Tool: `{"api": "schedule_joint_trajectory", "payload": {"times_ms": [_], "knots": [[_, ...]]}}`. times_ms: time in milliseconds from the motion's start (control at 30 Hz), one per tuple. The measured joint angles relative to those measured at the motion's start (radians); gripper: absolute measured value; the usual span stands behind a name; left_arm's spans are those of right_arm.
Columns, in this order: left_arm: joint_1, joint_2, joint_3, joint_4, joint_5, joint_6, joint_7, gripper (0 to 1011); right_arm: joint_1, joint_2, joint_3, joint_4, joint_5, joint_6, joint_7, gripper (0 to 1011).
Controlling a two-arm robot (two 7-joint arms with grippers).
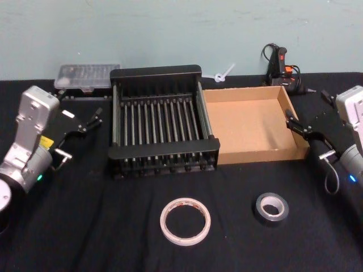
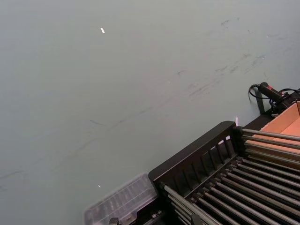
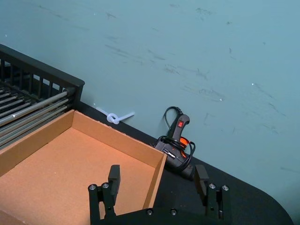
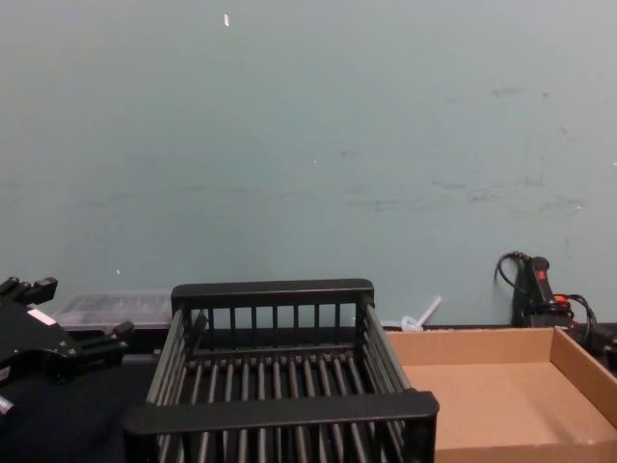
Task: Pick up the white tape and place it into the black box , Pick up the silver tape and place it into the brown box.
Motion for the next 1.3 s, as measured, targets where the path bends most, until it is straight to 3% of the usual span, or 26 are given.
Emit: {"api": "schedule_joint_trajectory", "payload": {"times_ms": [1300], "knots": [[0.0,0.0,0.0,0.0,0.0,0.0,0.0,1001,0.0,0.0,0.0,0.0,0.0,0.0,0.0,1002]]}}
